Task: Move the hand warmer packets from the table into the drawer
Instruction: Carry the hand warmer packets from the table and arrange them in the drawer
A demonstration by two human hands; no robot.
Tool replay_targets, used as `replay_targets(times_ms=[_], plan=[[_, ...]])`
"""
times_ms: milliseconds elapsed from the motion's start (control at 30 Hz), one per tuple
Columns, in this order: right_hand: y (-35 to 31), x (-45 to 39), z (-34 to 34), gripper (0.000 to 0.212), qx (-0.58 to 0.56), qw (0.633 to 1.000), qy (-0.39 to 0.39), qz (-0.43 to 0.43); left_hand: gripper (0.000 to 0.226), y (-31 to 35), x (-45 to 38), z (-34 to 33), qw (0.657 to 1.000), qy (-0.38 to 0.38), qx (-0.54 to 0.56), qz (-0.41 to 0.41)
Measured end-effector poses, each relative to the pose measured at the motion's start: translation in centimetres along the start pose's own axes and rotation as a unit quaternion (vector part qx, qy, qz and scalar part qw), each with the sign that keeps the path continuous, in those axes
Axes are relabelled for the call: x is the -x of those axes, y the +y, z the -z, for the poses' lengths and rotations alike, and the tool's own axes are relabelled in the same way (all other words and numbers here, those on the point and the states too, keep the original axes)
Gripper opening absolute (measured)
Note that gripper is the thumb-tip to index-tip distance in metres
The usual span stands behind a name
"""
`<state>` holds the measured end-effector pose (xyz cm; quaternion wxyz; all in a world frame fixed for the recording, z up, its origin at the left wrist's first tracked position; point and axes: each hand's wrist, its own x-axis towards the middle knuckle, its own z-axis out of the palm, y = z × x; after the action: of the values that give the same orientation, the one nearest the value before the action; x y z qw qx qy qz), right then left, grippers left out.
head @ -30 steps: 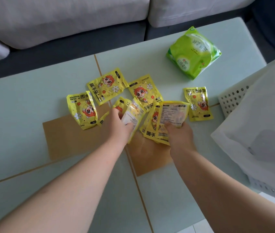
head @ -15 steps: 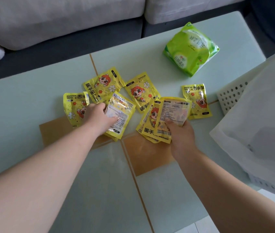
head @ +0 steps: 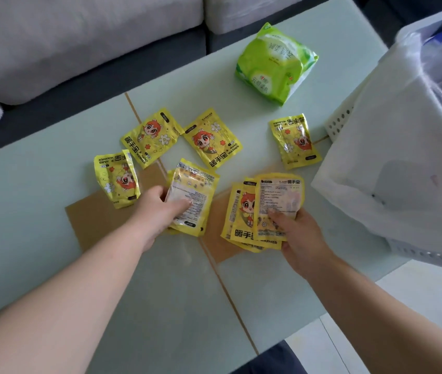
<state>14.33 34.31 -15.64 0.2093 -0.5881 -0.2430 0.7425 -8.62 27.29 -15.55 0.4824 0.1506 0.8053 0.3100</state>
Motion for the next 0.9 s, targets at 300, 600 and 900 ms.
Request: replay_targets(times_ms=[300,600,900], plan=[[3.2,8.1,6.9,0.026,-0.087,0.993,0.083,-0.01,0.013,-0.3,6.2,-4.4,0.984,-0.156,0.078,0.034],[9.7,18.3,14.0,0.027,-0.239,0.951,0.194,0.027,0.015,-0.5,12.9,-11.8,0.947,-0.318,-0.028,0.025],[18.9,27.8,21.8,0.027,-0.38,0.87,0.303,0.08,0.023,-3.2,22.2,-21.9,0.87,-0.454,-0.193,0.008]])
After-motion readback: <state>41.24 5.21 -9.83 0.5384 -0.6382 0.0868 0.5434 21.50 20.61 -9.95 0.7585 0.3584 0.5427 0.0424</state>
